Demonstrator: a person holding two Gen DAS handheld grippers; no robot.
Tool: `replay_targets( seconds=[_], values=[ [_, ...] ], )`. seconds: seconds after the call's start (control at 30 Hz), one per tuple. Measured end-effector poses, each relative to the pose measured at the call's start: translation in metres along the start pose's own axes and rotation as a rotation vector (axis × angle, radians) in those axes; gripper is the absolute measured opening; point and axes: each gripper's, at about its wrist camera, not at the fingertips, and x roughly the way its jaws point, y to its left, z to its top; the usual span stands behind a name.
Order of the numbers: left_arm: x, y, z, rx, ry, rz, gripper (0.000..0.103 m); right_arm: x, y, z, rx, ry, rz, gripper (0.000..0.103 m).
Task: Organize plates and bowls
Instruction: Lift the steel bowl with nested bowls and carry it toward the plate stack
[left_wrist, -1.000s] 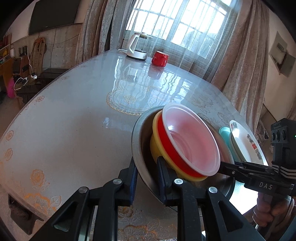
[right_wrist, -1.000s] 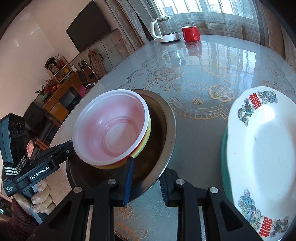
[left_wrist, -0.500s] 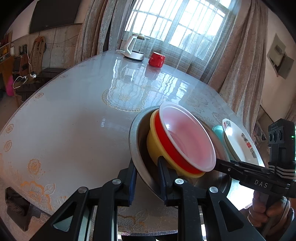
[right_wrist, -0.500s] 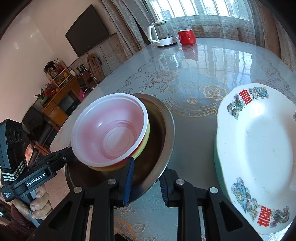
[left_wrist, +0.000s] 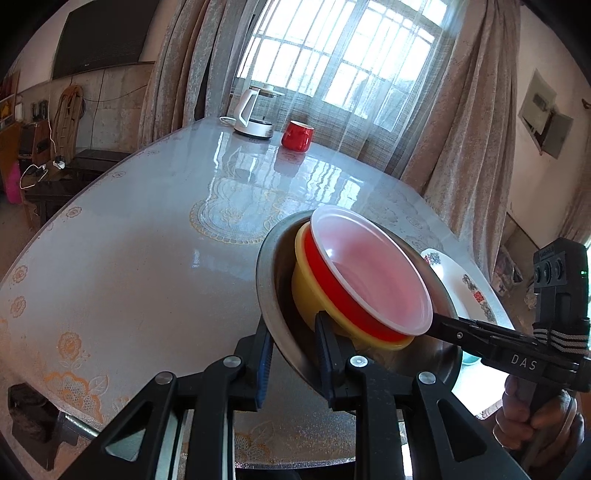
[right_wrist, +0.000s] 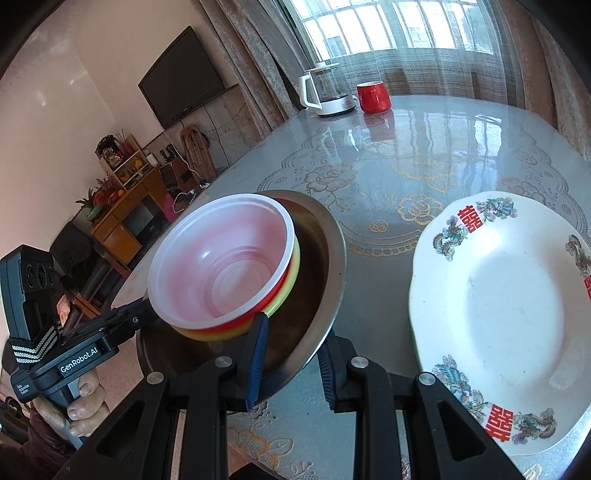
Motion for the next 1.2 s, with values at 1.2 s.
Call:
replay_targets(
  seconds=[1.2],
  values=[
    [0.096, -0.186, 0.036, 0.251, 0.120, -0.215, 0.025, -0.121, -0.139, -0.021, 0.291, -0.208, -0.269, 0.026]
  ],
)
